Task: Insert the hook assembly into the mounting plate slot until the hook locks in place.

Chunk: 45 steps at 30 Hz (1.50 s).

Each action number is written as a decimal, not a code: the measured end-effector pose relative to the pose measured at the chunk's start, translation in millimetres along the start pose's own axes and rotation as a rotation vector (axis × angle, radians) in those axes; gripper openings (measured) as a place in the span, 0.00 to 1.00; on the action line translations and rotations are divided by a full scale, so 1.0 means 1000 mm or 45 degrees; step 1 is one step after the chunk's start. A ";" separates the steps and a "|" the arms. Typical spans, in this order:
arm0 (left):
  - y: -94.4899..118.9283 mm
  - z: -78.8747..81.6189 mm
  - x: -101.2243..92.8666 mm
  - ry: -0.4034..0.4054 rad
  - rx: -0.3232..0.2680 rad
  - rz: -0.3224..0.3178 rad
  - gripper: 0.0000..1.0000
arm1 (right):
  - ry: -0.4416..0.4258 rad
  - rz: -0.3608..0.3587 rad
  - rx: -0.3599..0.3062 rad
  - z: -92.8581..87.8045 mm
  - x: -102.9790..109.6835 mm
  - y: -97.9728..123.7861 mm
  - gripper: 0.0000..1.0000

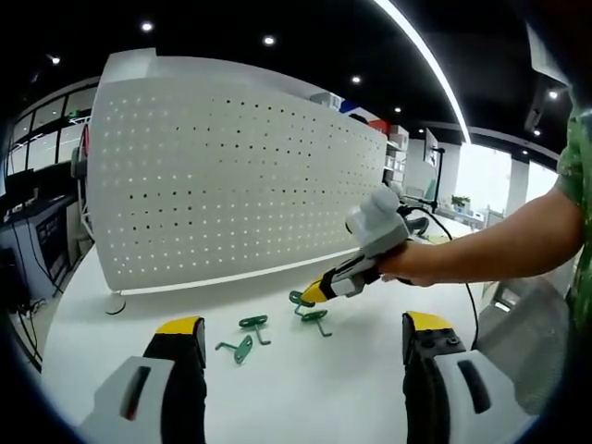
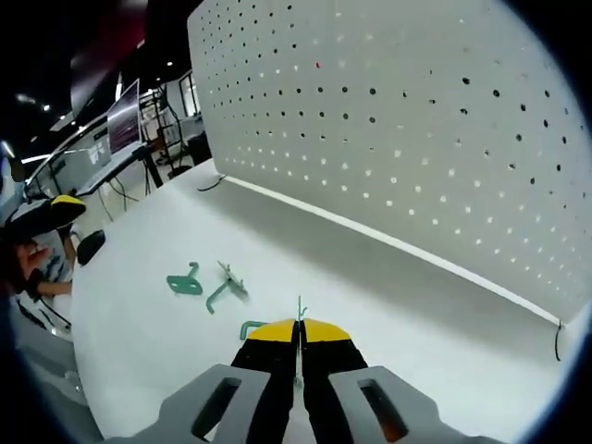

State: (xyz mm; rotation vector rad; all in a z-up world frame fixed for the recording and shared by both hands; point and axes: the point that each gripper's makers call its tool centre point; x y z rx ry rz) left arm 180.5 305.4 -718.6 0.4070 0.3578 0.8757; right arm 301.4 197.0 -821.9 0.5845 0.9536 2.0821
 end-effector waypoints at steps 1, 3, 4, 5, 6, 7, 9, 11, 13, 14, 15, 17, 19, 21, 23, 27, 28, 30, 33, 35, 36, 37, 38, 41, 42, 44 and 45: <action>0.000 0.000 -0.001 -0.002 0.000 0.000 0.90 | -0.006 0.006 -0.005 0.001 0.000 0.002 0.00; 0.000 0.001 -0.001 -0.005 0.000 -0.003 0.90 | -0.013 0.014 -0.009 0.002 -0.001 0.003 0.00; 0.000 0.001 -0.001 -0.008 0.000 -0.003 0.90 | -0.016 0.016 -0.013 0.003 -0.002 0.004 0.00; -0.001 0.001 -0.002 -0.015 0.000 -0.006 0.90 | -0.017 0.018 -0.015 0.004 -0.002 0.006 0.00; -0.001 0.001 -0.003 -0.019 0.001 -0.008 0.89 | -0.017 0.023 -0.016 0.004 -0.002 0.008 0.00; -0.001 0.001 -0.003 -0.024 0.003 -0.009 0.89 | -0.017 0.025 -0.016 0.004 -0.002 0.009 0.00; -0.002 0.002 -0.004 -0.033 0.005 -0.013 0.89 | -0.023 0.040 -0.020 0.006 -0.002 0.011 0.00; -0.003 0.003 -0.005 -0.046 0.006 -0.013 0.88 | -0.035 0.055 -0.028 0.008 -0.001 0.014 0.00; -0.003 0.005 -0.006 -0.061 0.004 -0.018 0.88 | -0.040 0.065 -0.037 0.011 0.000 0.018 0.00; -0.004 0.006 -0.006 -0.074 0.005 -0.018 0.88 | -0.046 0.078 -0.044 0.013 0.002 0.021 0.00; -0.005 0.008 -0.006 -0.086 0.006 -0.017 0.88 | -0.049 0.087 -0.047 0.014 0.003 0.022 0.00; -0.006 0.012 -0.006 -0.103 0.002 -0.021 0.88 | -0.053 0.100 -0.050 0.016 0.005 0.026 0.00; -0.009 0.016 -0.006 -0.134 -0.002 -0.025 0.87 | -0.052 0.111 -0.050 0.018 0.006 0.029 0.00; -0.014 0.018 -0.005 -0.167 0.006 -0.028 0.87 | -0.057 0.129 -0.049 0.020 0.007 0.033 0.00; -0.018 0.022 -0.004 -0.199 0.009 -0.034 0.87 | -0.058 0.134 -0.050 0.021 0.008 0.036 0.00; -0.027 0.030 -0.004 -0.272 0.022 -0.052 0.87 | -0.045 0.153 -0.046 0.026 0.010 0.043 0.00; -0.030 0.033 -0.005 -0.305 0.019 -0.063 0.87 | -0.044 0.162 -0.046 0.028 0.011 0.045 0.00; -0.033 0.037 -0.005 -0.333 0.025 -0.067 0.86 | -0.038 0.173 -0.048 0.031 0.012 0.050 0.00; -0.038 0.046 -0.007 -0.366 0.007 -0.087 0.84 | -0.042 0.195 -0.053 0.036 0.014 0.057 0.00; -0.042 0.051 -0.008 -0.406 0.005 -0.100 0.85 | -0.056 0.218 -0.055 0.039 0.015 0.060 0.00; -0.045 0.052 -0.008 -0.419 0.008 -0.111 0.84 | -0.064 0.227 -0.055 0.039 0.015 0.062 0.00; -0.048 0.053 -0.009 -0.443 0.016 -0.122 0.84 | -0.074 0.237 -0.056 0.040 0.015 0.063 0.00; -0.050 0.054 -0.009 -0.462 0.021 -0.123 0.84 | -0.085 0.252 -0.056 0.041 0.016 0.064 0.00; -0.056 0.061 -0.010 -0.510 0.017 -0.143 0.81 | -0.129 0.305 -0.055 0.043 0.019 0.070 0.00; -0.057 0.063 -0.011 -0.516 0.012 -0.155 0.79 | -0.146 0.327 -0.057 0.044 0.020 0.072 0.00; -0.061 0.065 -0.011 -0.540 0.021 -0.158 0.79 | -0.171 0.350 -0.059 0.047 0.019 0.076 0.00; -0.062 0.065 -0.011 -0.550 0.024 -0.164 0.79 | -0.178 0.360 -0.059 0.047 0.019 0.077 0.00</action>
Point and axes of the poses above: the point that each gripper's makers call its tool centre point, and the gripper's own axes: y roughly backward along the fingers, x roughly to its left, z roughly out of its top, and after that the axes turned 12 degrees about x, right-handed
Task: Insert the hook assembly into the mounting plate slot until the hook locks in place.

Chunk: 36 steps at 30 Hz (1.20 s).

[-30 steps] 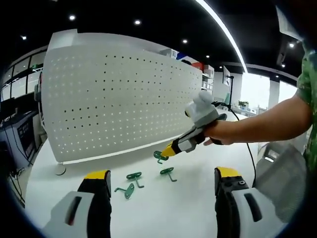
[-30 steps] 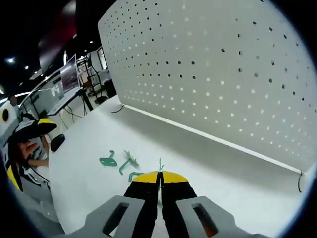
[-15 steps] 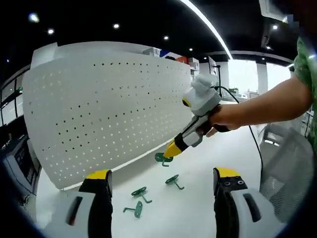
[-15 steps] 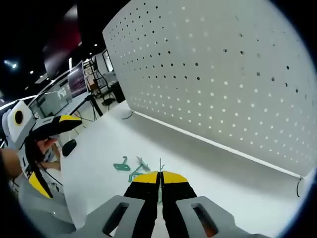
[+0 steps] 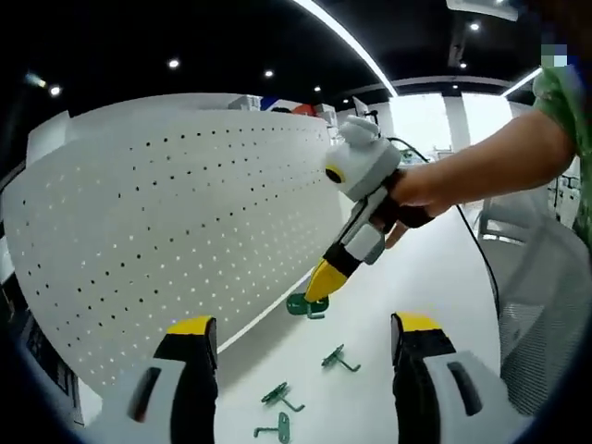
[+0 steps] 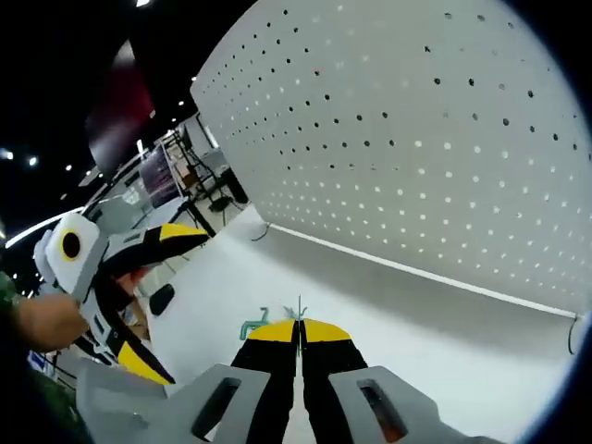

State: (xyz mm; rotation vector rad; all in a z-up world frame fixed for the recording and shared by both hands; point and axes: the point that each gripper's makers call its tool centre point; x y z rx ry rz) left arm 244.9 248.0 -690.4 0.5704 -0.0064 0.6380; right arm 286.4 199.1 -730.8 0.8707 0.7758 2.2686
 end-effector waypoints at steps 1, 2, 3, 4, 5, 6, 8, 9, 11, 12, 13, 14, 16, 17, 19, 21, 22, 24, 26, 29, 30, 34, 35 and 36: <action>-0.001 0.000 0.000 -0.007 0.002 -0.005 0.78 | -0.013 0.016 0.001 0.001 0.001 0.002 0.00; -0.003 0.001 0.000 -0.016 0.005 -0.010 0.78 | -0.018 0.024 0.001 0.001 0.002 0.003 0.00; -0.004 0.001 0.000 -0.026 0.011 -0.014 0.77 | -0.021 0.033 0.005 0.001 0.004 0.005 0.00; -0.005 0.001 0.000 -0.036 0.014 -0.016 0.77 | -0.019 0.038 0.010 0.001 0.004 0.005 0.00; -0.006 0.003 -0.001 -0.048 0.012 -0.020 0.76 | -0.016 0.044 0.017 0.001 0.005 0.005 0.00; -0.007 0.004 -0.002 -0.052 0.010 -0.023 0.76 | -0.012 0.048 0.027 0.000 0.007 0.006 0.00; -0.008 0.007 -0.004 -0.059 0.003 -0.033 0.75 | -0.007 0.056 0.049 -0.003 0.008 0.006 0.00; -0.009 0.008 -0.004 -0.064 0.001 -0.037 0.74 | -0.005 0.056 0.056 -0.004 0.008 0.006 0.00; -0.010 0.012 -0.008 -0.090 -0.004 -0.056 0.72 | -0.006 0.068 0.068 -0.005 0.010 0.007 0.00; -0.010 0.012 -0.010 -0.102 -0.004 -0.060 0.69 | -0.013 0.090 0.076 -0.005 0.012 0.007 0.00; -0.010 0.014 -0.011 -0.114 -0.013 -0.067 0.67 | -0.015 0.096 0.080 -0.005 0.013 0.008 0.00; -0.010 0.015 -0.012 -0.119 -0.018 -0.070 0.66 | -0.012 0.101 0.089 -0.006 0.014 0.009 0.00; -0.010 0.017 -0.014 -0.137 -0.028 -0.073 0.65 | -0.011 0.109 0.093 -0.006 0.015 0.010 0.00; -0.010 0.017 -0.015 -0.147 -0.031 -0.075 0.62 | -0.012 0.111 0.096 -0.006 0.015 0.010 0.00; -0.010 0.017 -0.018 -0.165 -0.032 -0.084 0.59 | -0.011 0.118 0.106 -0.007 0.018 0.011 0.00; -0.010 0.017 -0.020 -0.200 -0.036 -0.084 0.55 | -0.009 0.127 0.116 -0.008 0.019 0.012 0.00; -0.010 0.018 -0.021 -0.207 -0.038 -0.090 0.54 | -0.010 0.133 0.119 -0.008 0.021 0.012 0.00; -0.010 0.017 -0.024 -0.244 -0.038 -0.094 0.49 | -0.009 0.139 0.128 -0.009 0.022 0.012 0.00; -0.010 0.017 -0.026 -0.262 -0.036 -0.104 0.44 | -0.015 0.155 0.139 -0.009 0.025 0.012 0.00; -0.010 0.015 -0.029 -0.284 -0.032 -0.109 0.40 | -0.013 0.178 0.162 -0.011 0.029 0.013 0.00; -0.010 0.014 -0.030 -0.293 -0.029 -0.115 0.39 | -0.016 0.186 0.165 -0.011 0.030 0.013 0.00; -0.009 0.012 -0.033 -0.312 -0.022 -0.123 0.34 | -0.022 0.211 0.198 -0.014 0.034 0.014 0.00; -0.009 0.011 -0.035 -0.321 -0.022 -0.125 0.33 | -0.020 0.221 0.216 -0.016 0.036 0.013 0.00; -0.009 0.011 -0.036 -0.329 -0.019 -0.130 0.32 | -0.019 0.227 0.233 -0.018 0.036 0.012 0.00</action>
Point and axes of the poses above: the point that each gripper's makers call its tool centre point, and the gripper's own axes: y roughly backward along the fingers, x roughly to its left, z roughly out of its top, and after that the axes turned 12 degrees about x, right-handed
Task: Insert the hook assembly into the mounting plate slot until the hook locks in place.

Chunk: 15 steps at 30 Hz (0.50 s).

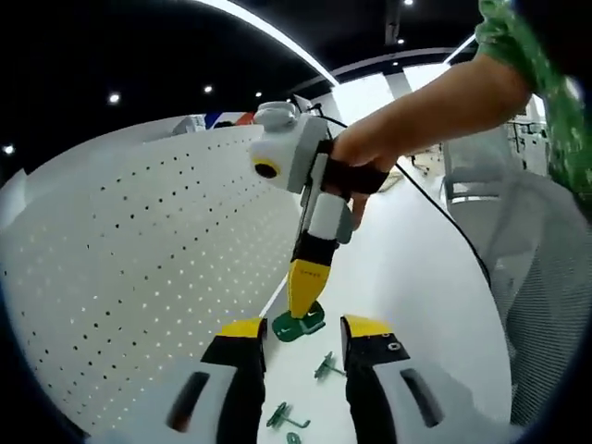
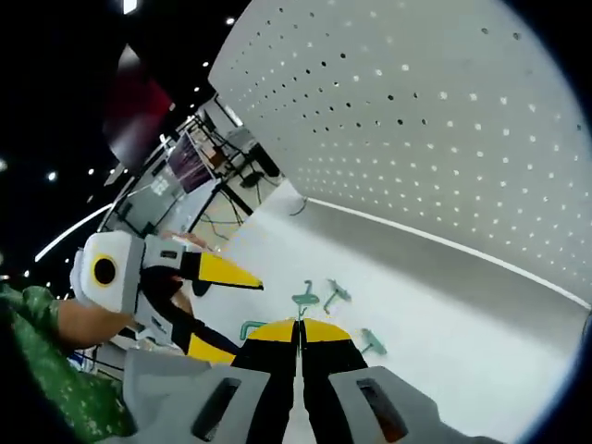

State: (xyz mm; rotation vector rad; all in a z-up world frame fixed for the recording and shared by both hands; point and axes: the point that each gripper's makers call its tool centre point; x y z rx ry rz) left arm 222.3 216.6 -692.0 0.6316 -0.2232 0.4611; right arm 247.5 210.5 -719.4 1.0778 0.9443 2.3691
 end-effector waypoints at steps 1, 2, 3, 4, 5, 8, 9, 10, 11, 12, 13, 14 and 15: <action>0.000 0.000 -0.001 -0.007 0.002 -0.005 0.30 | 0.005 0.004 0.020 -0.002 0.001 -0.002 0.00; 0.000 -0.001 -0.003 -0.016 0.006 -0.009 0.29 | 0.007 0.010 0.031 -0.004 0.002 -0.003 0.00; -0.001 -0.001 -0.005 -0.031 0.012 -0.016 0.28 | 0.003 0.019 0.044 -0.006 0.003 -0.004 0.00; -0.001 -0.002 -0.007 -0.038 0.014 -0.020 0.26 | 0.003 0.022 0.051 -0.007 0.005 -0.004 0.00; -0.001 -0.002 -0.008 -0.044 0.017 -0.026 0.25 | 0.002 0.025 0.058 -0.008 0.006 -0.004 0.00; -0.002 -0.003 -0.012 -0.053 0.021 -0.042 0.22 | -0.002 0.032 0.076 -0.012 0.007 -0.005 0.00; -0.002 -0.004 -0.014 -0.059 0.024 -0.045 0.21 | -0.004 0.032 0.080 -0.012 0.007 -0.006 0.00; -0.002 -0.004 -0.015 -0.060 0.023 -0.049 0.20 | -0.005 0.032 0.084 -0.013 0.007 -0.006 0.00; -0.003 -0.004 -0.017 -0.066 0.024 -0.056 0.18 | -0.009 0.033 0.088 -0.014 0.006 -0.006 0.00; -0.003 -0.004 -0.018 -0.069 0.025 -0.057 0.17 | -0.014 0.034 0.092 -0.014 0.005 -0.006 0.00; -0.003 -0.004 -0.019 -0.073 0.027 -0.063 0.15 | -0.022 0.037 0.097 -0.015 0.005 -0.006 0.00; -0.004 -0.004 -0.021 -0.076 0.027 -0.069 0.14 | -0.026 0.041 0.100 -0.015 0.005 -0.006 0.00; -0.004 -0.004 -0.022 -0.080 0.029 -0.075 0.12 | -0.029 0.040 0.103 -0.016 0.005 -0.006 0.00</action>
Point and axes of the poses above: the point that each gripper's makers call its tool centre point, and the gripper's own axes: y roughly backward along the fingers, x roughly to its left, z roughly out of its top, and after that the axes turned 12 degrees about x, right-handed
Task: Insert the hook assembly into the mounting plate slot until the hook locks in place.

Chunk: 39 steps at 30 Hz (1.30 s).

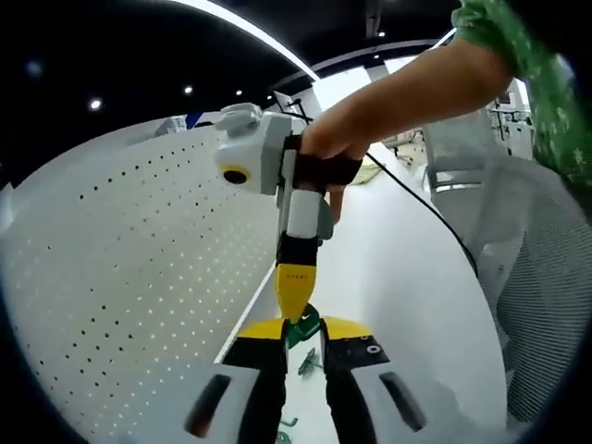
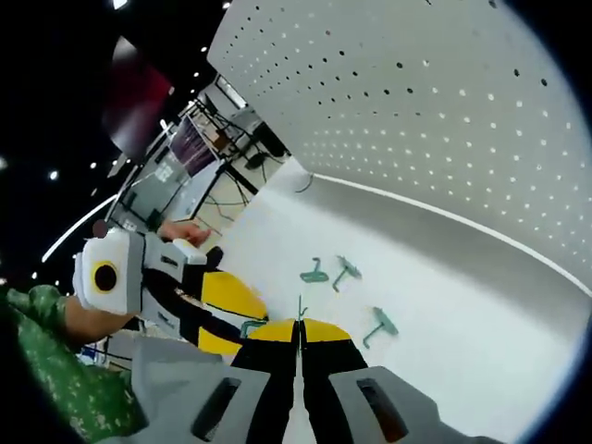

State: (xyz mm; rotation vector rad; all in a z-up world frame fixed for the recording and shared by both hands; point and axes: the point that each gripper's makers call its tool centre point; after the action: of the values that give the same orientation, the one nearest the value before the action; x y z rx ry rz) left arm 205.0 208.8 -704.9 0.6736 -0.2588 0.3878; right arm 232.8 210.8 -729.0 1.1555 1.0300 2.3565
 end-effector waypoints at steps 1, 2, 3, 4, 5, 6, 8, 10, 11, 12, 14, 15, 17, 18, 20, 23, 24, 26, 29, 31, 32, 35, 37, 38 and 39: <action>0.000 0.000 -0.001 -0.004 0.001 -0.003 0.12 | -0.006 0.003 0.006 -0.001 0.000 0.000 0.00; 0.000 0.000 -0.002 -0.009 0.001 -0.008 0.11 | -0.010 0.004 0.009 -0.002 0.000 0.000 0.00; 0.000 0.001 -0.003 -0.011 0.000 -0.010 0.10 | -0.016 0.008 0.015 -0.003 -0.001 -0.001 0.00; -0.001 0.001 -0.003 -0.013 -0.001 -0.010 0.10 | -0.019 0.010 0.017 -0.003 0.000 -0.001 0.00; -0.001 0.001 -0.003 -0.015 -0.003 -0.013 0.09 | -0.025 0.014 0.021 -0.005 0.000 -0.001 0.00; -0.001 0.002 -0.004 -0.016 -0.004 -0.014 0.09 | -0.030 0.016 0.026 -0.006 0.000 -0.001 0.00; -0.001 0.002 -0.005 -0.019 -0.008 -0.020 0.08 | -0.042 0.025 0.036 -0.008 0.000 -0.002 0.00; 0.000 0.004 -0.006 -0.023 -0.014 -0.022 0.05 | -0.061 0.033 0.045 -0.010 0.000 -0.003 0.00; 0.000 0.005 -0.007 -0.022 -0.020 -0.030 0.04 | -0.074 0.041 0.051 -0.010 0.000 -0.004 0.00; 0.000 0.006 -0.008 -0.021 -0.022 -0.031 0.03 | -0.079 0.045 0.051 -0.011 0.000 -0.005 0.00; -0.001 0.006 -0.008 -0.020 -0.017 -0.034 0.03 | -0.084 0.046 0.059 -0.012 0.000 -0.006 0.00; -0.001 0.006 -0.009 -0.020 -0.016 -0.035 0.03 | -0.088 0.047 0.061 -0.012 0.000 -0.006 0.00; -0.001 0.005 -0.009 -0.006 -0.015 -0.039 0.02 | -0.089 0.048 0.057 -0.012 0.000 -0.006 0.00; 0.000 0.005 -0.008 0.003 -0.016 -0.038 0.02 | -0.090 0.049 0.053 -0.011 0.000 -0.005 0.00; 0.000 0.005 -0.007 0.031 -0.023 -0.033 0.02 | -0.093 0.053 0.039 -0.010 0.001 -0.005 0.00; 0.002 0.005 -0.005 0.072 -0.031 -0.023 0.02 | -0.086 0.055 0.014 -0.008 0.001 -0.006 0.00; 0.002 0.005 -0.004 0.089 -0.035 -0.014 0.02 | -0.094 0.056 0.004 -0.007 0.000 -0.006 0.00; 0.002 0.003 -0.002 0.117 -0.040 -0.006 0.02 | -0.101 0.058 -0.033 -0.004 0.001 -0.005 0.00; 0.003 0.002 0.000 0.156 -0.040 0.016 0.02 | -0.097 0.052 -0.050 -0.002 0.001 -0.006 0.00; 0.003 0.000 0.001 0.167 -0.031 0.026 0.02 | -0.092 0.045 -0.066 -0.002 0.002 -0.006 0.00; 0.002 0.000 0.001 0.176 -0.034 0.028 0.02 | -0.091 0.046 -0.076 -0.001 0.002 -0.006 0.01; 0.002 -0.003 0.002 0.202 -0.028 0.048 0.02 | -0.097 0.039 -0.103 0.002 0.001 -0.006 0.01; 0.002 -0.005 0.002 0.218 -0.022 0.061 0.02 | -0.100 0.035 -0.117 0.003 0.001 -0.007 0.01; 0.002 -0.006 0.003 0.228 -0.017 0.067 0.02 | -0.099 0.030 -0.129 0.004 0.001 -0.007 0.02; 0.002 -0.007 0.004 0.248 -0.016 0.077 0.02 | -0.101 0.029 -0.143 0.006 0.001 -0.007 0.02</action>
State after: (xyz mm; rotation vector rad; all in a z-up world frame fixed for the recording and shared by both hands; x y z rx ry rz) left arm 207.8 215.8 -707.4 0.6123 -0.0967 0.5056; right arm 236.3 218.6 -730.6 1.2139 0.8508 2.3329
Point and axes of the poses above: the point that each gripper's makers call its tool centre point, and the gripper's own axes: y roughly backward along the fingers, x roughly to its left, z roughly out of its top, and after that the axes turned 12 degrees about x, right-handed
